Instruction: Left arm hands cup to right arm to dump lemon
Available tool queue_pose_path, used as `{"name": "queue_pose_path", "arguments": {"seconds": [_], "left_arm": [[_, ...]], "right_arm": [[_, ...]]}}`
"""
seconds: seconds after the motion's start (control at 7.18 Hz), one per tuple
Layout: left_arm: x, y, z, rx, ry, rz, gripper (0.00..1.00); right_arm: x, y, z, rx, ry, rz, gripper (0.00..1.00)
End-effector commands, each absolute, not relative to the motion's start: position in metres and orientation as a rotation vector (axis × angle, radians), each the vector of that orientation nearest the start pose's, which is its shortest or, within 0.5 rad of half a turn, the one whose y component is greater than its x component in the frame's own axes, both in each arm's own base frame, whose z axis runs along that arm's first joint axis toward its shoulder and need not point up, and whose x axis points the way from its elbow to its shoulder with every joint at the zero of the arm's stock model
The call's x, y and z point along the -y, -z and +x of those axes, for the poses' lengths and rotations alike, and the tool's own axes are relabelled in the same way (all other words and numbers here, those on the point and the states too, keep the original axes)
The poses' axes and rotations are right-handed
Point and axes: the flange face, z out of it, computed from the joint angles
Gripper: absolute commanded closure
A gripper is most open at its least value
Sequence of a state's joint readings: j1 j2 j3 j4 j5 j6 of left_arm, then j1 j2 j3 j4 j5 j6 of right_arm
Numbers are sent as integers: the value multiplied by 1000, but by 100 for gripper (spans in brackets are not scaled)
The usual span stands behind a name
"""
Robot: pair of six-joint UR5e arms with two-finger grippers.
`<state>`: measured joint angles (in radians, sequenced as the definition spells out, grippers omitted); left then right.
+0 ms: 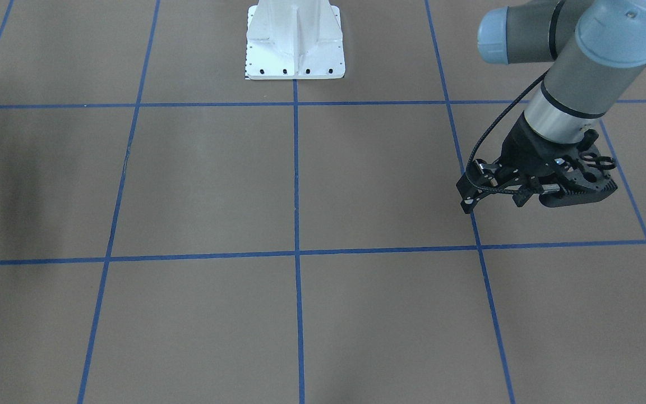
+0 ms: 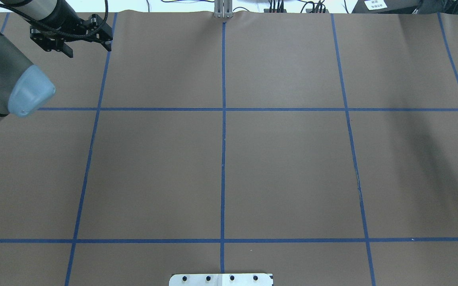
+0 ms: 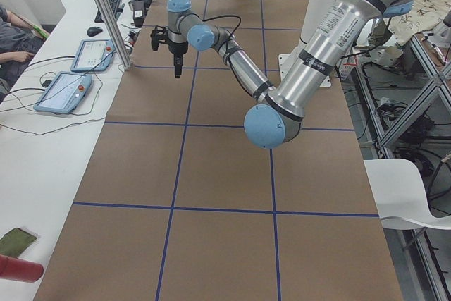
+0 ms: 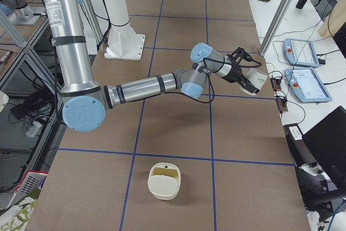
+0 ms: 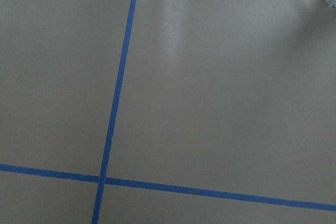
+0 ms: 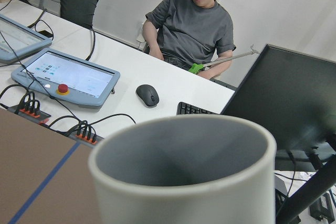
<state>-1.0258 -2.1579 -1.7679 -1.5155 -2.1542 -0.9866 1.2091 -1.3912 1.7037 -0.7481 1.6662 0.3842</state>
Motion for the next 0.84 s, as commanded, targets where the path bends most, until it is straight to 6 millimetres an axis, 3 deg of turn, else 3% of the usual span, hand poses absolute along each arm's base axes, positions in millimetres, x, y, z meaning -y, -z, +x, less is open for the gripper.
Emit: {"name": "queue_pose_path", "arguments": {"seconds": [0.0, 0.14, 0.42, 0.56, 0.7], "left_arm": [[587, -222, 272, -943, 169, 77, 0], [585, -218, 273, -963, 176, 54, 0], [585, -215, 275, -969, 203, 38, 0], [584, -214, 279, -970, 198, 36, 0], [584, -207, 282, -984, 197, 19, 0]], "right_arm": [[561, -349, -156, 516, 100, 1052, 95], [541, -328, -188, 547, 84, 1087, 95], [493, -299, -291, 518, 72, 1180, 95], [478, -277, -329, 517, 74, 1214, 93], [457, -241, -374, 506, 67, 1251, 93]]}}
